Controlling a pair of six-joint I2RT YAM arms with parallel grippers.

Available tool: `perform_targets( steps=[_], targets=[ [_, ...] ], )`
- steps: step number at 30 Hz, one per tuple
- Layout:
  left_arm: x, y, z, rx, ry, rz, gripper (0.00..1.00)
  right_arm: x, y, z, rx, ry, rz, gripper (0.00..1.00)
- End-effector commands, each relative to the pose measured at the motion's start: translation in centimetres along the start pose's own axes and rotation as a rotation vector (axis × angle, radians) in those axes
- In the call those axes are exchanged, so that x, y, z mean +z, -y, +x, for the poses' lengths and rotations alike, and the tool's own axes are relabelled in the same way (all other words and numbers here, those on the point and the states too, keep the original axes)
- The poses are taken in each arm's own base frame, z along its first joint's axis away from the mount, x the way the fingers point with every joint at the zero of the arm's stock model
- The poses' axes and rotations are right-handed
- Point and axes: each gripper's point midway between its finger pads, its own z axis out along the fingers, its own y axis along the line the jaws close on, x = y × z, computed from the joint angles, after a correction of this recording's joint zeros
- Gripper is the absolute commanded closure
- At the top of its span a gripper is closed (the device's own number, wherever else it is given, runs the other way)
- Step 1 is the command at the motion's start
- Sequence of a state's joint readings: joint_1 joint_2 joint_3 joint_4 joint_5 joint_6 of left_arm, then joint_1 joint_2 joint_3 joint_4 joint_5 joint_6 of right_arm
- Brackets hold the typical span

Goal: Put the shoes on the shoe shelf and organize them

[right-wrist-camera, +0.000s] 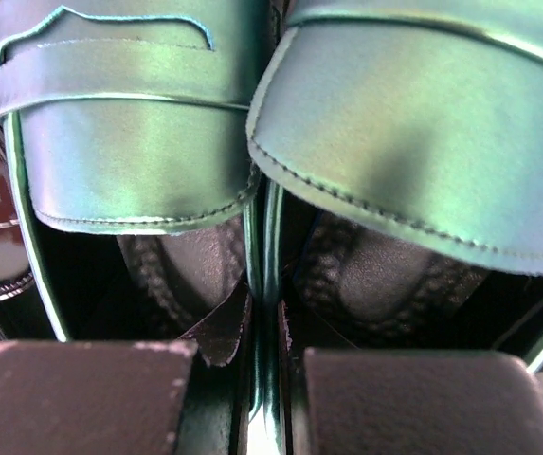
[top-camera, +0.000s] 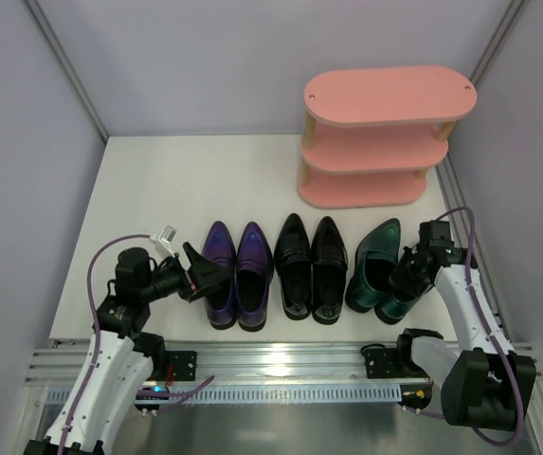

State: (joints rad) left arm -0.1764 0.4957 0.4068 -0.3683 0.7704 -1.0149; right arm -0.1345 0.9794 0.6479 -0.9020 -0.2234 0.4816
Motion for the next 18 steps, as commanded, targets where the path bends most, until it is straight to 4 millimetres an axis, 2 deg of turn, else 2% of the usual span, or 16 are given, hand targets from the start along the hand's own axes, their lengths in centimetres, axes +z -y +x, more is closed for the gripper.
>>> perform_targets(
  steps=[1,3,4,5,6,9,12,18],
  targets=[
    [-0.1,1.6,-0.8,0.042,0.019,0.046,0.0,-0.9,-3.3,-0.4,-0.089,-0.015,-0.109,0.96],
    [0.0,1.4,-0.8,0.039,0.023,0.038,0.0,-0.1,-3.2,0.4,-0.116,-0.038,-0.08,0.94],
    [0.0,1.2,-0.9,0.035,0.028,0.032,0.0,0.3,-3.1,0.7,-0.118,-0.054,-0.057,0.8],
    [0.0,1.1,-0.9,0.034,0.026,0.03,0.0,0.6,-2.3,0.5,-0.106,-0.045,-0.016,0.73],
    [0.1,1.1,-0.9,0.031,0.026,0.029,0.0,0.8,-2.6,1.2,-0.132,-0.06,-0.013,0.63],
    [0.1,1.0,-0.9,0.027,0.028,0.024,0.0,0.9,-2.1,1.4,-0.128,-0.05,0.018,0.52],
    [0.1,1.1,-1.1,0.031,0.033,0.026,0.0,0.8,-1.6,1.6,-0.109,-0.03,0.036,0.47],
    [0.3,0.7,-1.1,0.028,0.035,0.018,0.01,0.6,-1.1,2.6,-0.098,-0.034,0.034,0.47]
  ],
)
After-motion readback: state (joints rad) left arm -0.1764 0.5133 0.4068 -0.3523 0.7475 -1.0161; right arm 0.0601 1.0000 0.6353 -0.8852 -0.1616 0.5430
